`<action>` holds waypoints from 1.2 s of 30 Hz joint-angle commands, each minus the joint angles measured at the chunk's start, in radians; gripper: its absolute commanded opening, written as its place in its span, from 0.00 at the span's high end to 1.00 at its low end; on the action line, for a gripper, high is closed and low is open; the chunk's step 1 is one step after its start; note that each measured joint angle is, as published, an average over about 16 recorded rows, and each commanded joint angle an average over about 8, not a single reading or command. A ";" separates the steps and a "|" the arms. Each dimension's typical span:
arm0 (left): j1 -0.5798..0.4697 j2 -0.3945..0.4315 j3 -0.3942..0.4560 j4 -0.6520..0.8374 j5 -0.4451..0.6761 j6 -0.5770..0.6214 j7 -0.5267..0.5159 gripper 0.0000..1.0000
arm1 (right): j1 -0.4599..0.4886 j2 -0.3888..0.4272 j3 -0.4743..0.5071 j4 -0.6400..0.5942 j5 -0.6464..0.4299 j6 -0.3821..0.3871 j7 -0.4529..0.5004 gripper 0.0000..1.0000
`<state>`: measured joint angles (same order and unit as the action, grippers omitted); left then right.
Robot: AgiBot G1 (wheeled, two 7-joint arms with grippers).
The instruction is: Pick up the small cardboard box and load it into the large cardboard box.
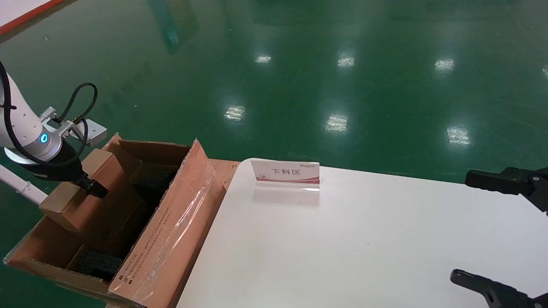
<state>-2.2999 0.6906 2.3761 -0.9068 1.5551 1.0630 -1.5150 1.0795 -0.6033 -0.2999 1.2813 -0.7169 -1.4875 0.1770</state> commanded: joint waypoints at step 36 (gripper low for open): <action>-0.115 -0.061 -0.055 -0.118 -0.019 -0.059 0.070 0.00 | 0.000 0.000 0.000 -0.001 0.000 0.000 0.000 0.00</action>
<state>-2.4176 0.6220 2.3181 -1.0362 1.5294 1.0059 -1.4435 1.0798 -0.6032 -0.3002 1.2806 -0.7166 -1.4874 0.1766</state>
